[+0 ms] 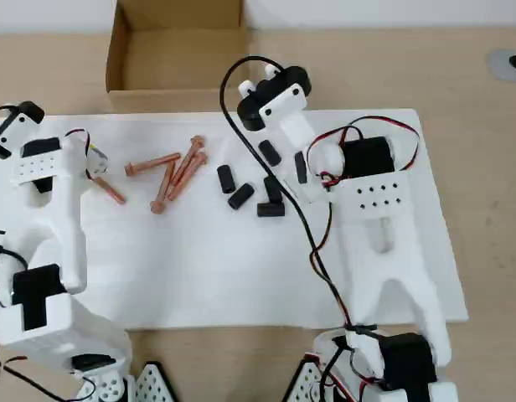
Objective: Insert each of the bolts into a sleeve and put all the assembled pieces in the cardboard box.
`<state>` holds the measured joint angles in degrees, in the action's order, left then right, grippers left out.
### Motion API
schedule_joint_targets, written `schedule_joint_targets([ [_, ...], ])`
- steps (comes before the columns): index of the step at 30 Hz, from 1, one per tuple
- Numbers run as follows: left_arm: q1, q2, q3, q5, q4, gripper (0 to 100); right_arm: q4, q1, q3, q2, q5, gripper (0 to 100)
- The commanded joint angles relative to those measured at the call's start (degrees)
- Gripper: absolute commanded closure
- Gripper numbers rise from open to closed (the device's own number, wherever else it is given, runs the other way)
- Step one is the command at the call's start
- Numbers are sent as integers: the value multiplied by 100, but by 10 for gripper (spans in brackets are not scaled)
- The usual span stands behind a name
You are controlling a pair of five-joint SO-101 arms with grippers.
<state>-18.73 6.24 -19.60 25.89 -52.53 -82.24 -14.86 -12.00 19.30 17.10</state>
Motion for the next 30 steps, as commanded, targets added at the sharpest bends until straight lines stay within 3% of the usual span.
schedule_joint_targets([
  [1,70,84,-26,18,114,840,-44,-66,22,40,35,989],
  [19,70,1156,747,18,-316,846,-202,-57,31,40,44,989],
  [24,44,1156,747,-9,-316,1000,-202,-57,22,40,44,989],
  [30,53,1156,747,-18,-316,985,-202,-57,22,40,44,989],
])
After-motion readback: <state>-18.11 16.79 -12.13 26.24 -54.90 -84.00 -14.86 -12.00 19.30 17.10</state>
